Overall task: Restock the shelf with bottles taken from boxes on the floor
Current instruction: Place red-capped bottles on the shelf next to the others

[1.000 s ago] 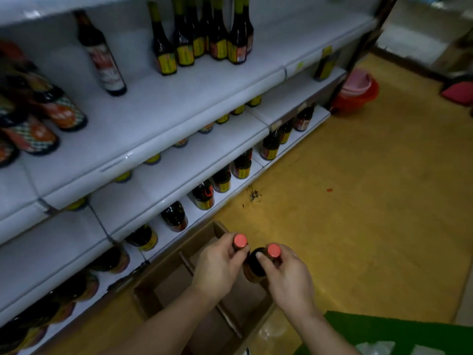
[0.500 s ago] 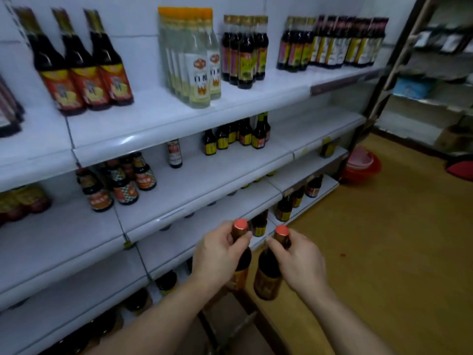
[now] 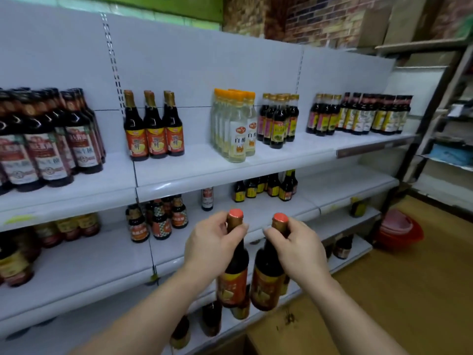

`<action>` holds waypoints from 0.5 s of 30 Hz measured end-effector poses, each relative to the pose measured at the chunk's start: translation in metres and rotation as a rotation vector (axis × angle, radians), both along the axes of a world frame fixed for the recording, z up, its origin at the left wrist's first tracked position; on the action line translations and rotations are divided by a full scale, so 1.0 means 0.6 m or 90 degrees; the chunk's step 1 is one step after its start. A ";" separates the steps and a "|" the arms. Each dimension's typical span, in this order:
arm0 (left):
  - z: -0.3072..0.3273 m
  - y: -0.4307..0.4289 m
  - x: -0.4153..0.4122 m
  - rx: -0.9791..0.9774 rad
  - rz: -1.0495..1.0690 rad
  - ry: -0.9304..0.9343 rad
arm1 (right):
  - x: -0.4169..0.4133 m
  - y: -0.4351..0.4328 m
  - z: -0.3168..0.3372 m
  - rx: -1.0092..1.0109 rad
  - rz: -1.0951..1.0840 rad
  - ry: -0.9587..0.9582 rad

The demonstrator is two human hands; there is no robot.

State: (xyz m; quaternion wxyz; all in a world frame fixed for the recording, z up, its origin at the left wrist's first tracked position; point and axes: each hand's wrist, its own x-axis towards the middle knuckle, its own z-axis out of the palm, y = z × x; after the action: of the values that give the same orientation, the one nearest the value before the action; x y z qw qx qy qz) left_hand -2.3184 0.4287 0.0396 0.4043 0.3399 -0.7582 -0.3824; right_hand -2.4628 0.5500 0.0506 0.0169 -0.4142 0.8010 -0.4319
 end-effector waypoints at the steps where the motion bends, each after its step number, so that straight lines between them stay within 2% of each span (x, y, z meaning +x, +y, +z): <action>1: 0.007 -0.005 0.004 -0.002 0.004 0.009 | 0.001 -0.006 0.009 -0.008 0.002 0.004; 6: 0.047 -0.025 0.017 -0.041 0.036 0.035 | 0.003 -0.036 0.042 -0.033 0.032 0.026; 15: 0.078 -0.099 0.032 -0.016 0.041 0.066 | 0.008 -0.127 0.094 -0.055 0.074 0.059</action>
State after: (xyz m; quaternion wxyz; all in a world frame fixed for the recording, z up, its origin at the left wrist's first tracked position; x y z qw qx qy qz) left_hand -2.2994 0.3690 0.0863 0.4594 0.3386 -0.7298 -0.3766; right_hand -2.4578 0.4739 0.1072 -0.0130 -0.4800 0.7560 -0.4448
